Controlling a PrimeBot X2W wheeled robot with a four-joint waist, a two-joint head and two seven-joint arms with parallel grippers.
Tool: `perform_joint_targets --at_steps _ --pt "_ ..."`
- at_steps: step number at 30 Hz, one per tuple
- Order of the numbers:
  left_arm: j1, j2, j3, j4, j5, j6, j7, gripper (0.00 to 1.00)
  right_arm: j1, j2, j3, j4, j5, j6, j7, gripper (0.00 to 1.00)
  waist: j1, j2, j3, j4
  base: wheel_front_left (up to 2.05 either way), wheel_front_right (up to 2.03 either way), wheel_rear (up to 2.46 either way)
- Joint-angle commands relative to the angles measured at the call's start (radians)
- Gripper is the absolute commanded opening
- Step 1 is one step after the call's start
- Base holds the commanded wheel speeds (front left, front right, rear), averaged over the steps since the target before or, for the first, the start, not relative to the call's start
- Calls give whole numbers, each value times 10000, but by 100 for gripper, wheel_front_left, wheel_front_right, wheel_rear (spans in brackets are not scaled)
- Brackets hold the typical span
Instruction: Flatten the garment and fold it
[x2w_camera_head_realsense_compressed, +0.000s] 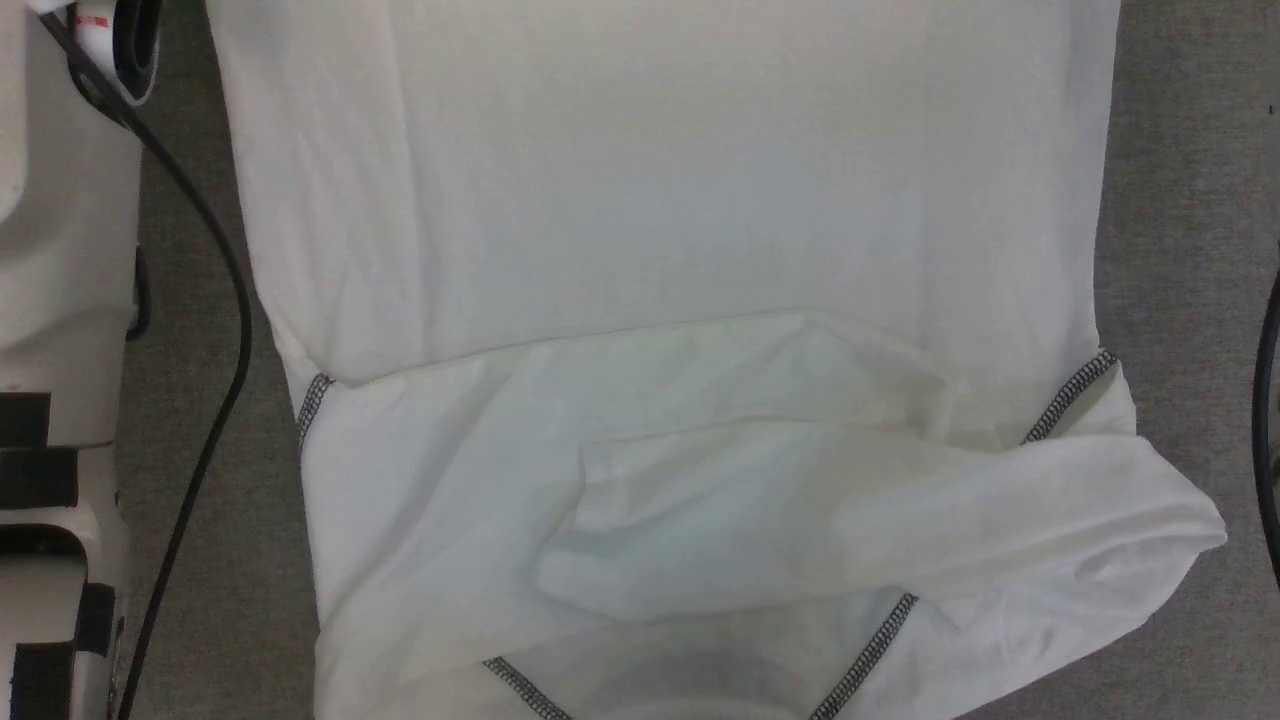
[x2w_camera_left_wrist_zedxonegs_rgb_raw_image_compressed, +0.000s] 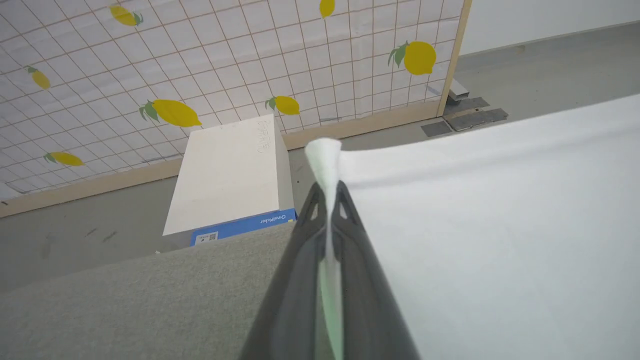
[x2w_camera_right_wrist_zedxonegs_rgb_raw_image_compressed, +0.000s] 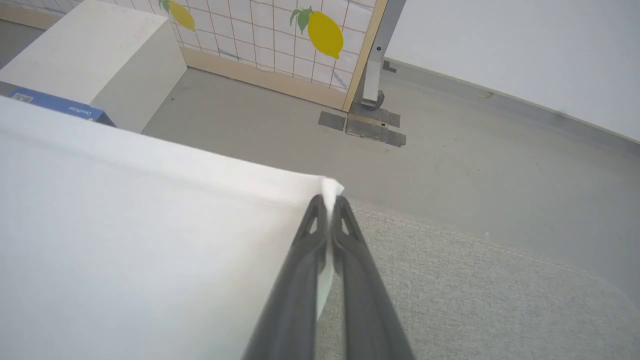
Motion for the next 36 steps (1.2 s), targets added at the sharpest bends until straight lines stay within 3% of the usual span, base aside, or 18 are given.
perform_joint_targets --at_steps 1,7,11,19,26,36 --pt "-159 54 5 144 132 95 -387 0 197 -159 100 20 77 -19 -419 0 0 0 -352 -24 0 0 0" --pt "196 28 -21 650 110 -51 -1981 0 734 -691 831 -54 666 -19 -2024 0 0 0 -1247 58 0 0 0" --pt "952 -77 -131 877 -234 -492 -2514 0 1528 -1163 1493 -362 1527 -19 -2534 0 0 0 -2083 173 0 0 0" --pt "3603 -158 -252 -25 -1024 -826 -3148 0 4453 -2614 2384 -2734 3233 -19 -2719 0 0 0 -3647 474 0 0 0" --pt "7057 79 -208 -2046 -1721 -652 -3010 0 8059 -3240 1808 -5237 3684 -19 -2339 0 0 0 -4759 583 0 0 0" --pt "11301 460 -396 -4727 -2718 -272 -1836 0 12126 -2877 528 -7296 3048 -19 -1374 0 0 0 -5569 831 0 0 0"
